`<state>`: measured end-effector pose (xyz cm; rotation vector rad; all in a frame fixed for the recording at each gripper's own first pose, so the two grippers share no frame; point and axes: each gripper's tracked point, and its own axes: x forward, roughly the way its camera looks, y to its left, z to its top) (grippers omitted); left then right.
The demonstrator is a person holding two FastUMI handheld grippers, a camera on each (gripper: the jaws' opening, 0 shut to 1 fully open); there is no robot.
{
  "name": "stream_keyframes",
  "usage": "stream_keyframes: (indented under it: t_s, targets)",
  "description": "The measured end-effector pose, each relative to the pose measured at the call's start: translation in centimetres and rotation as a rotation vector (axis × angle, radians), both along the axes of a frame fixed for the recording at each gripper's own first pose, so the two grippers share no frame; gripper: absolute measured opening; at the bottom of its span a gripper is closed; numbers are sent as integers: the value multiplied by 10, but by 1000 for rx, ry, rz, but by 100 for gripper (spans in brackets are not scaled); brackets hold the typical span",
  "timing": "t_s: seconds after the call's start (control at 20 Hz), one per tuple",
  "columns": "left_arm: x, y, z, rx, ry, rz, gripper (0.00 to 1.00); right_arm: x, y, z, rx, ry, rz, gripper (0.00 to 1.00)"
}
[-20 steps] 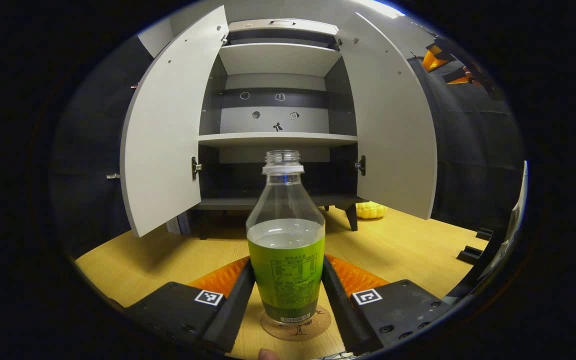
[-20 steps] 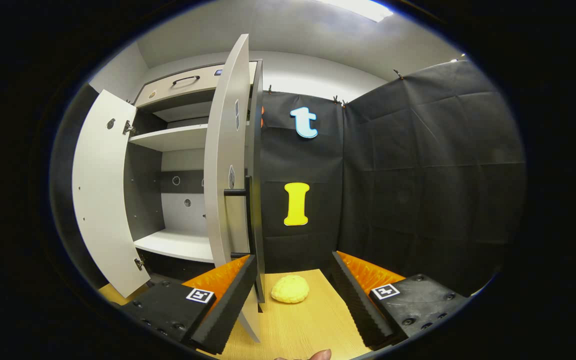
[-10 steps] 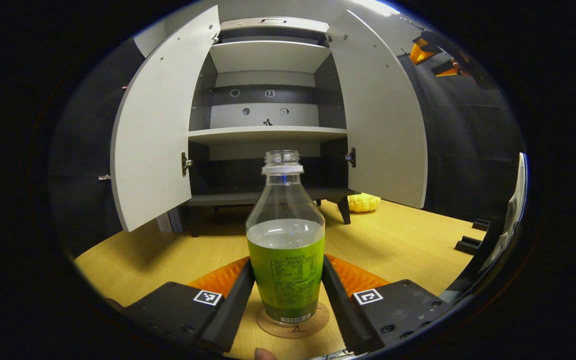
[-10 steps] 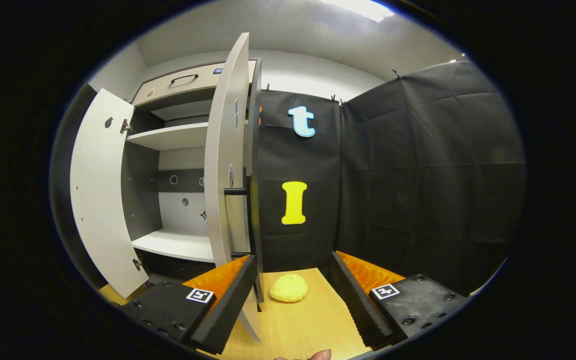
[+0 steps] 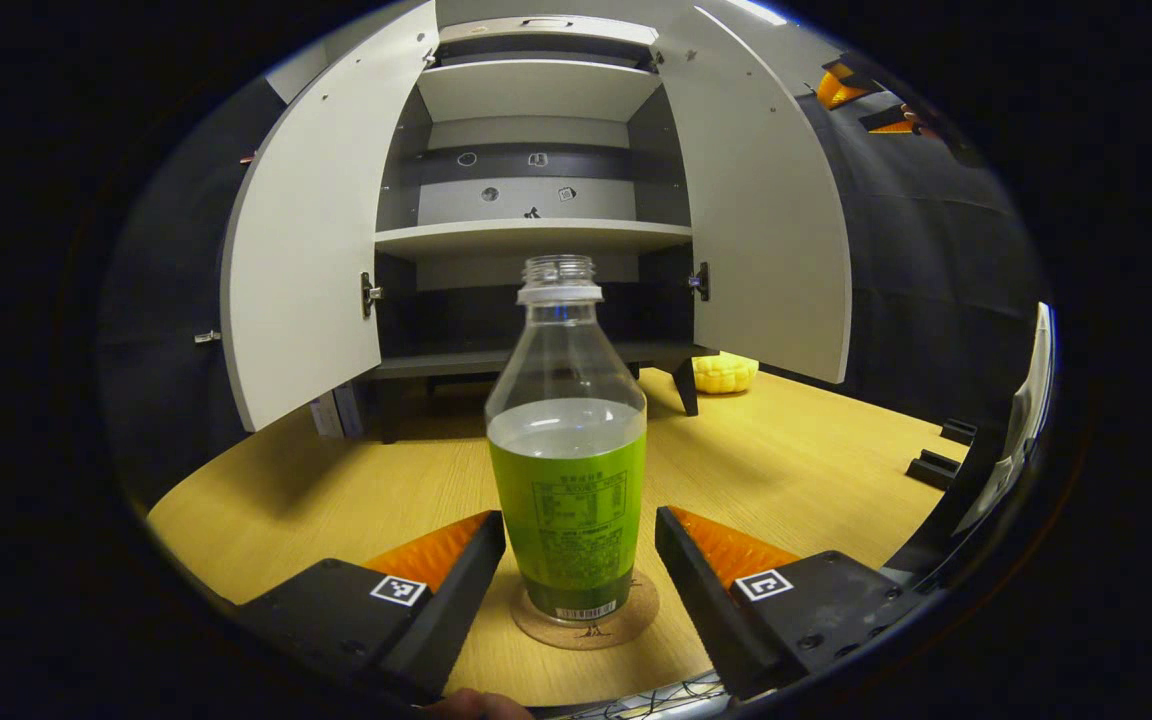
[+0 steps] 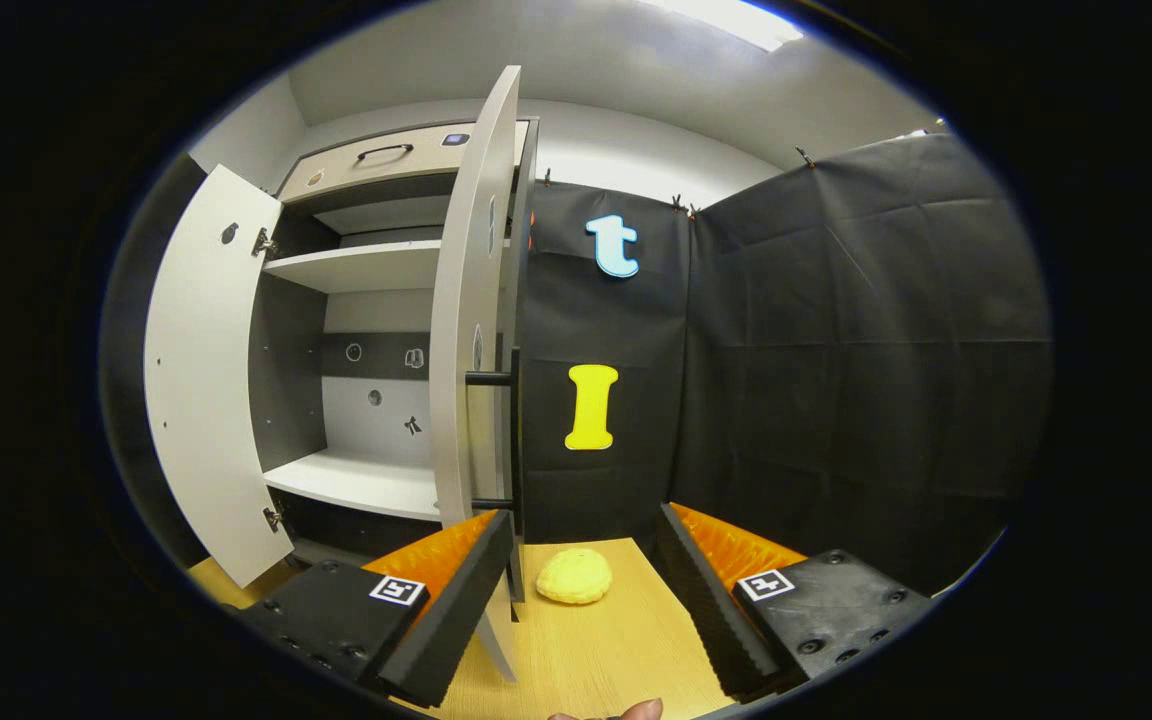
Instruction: Grasp the bottle in the cabinet with the left hand and place it on the coaster, then close the right door with the right hand and the left door with the left hand.
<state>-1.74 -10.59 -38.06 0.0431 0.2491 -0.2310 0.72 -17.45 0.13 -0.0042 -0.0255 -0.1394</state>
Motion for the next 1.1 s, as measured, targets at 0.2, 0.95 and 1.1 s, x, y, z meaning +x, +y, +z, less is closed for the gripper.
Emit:
stream_keyframes:
  t_s: [0.2,0.95,1.1]
  targets:
    - [-21,18,12,-4,27,29,96,8,-5,-10,30,43,4,98]
    - [-33,99,256,-151,-156,222,97,55,-8,6,94,14,65,98]
    - [-36,116,272,-121,-178,244,98,53,-3,4,82,7,63,98]
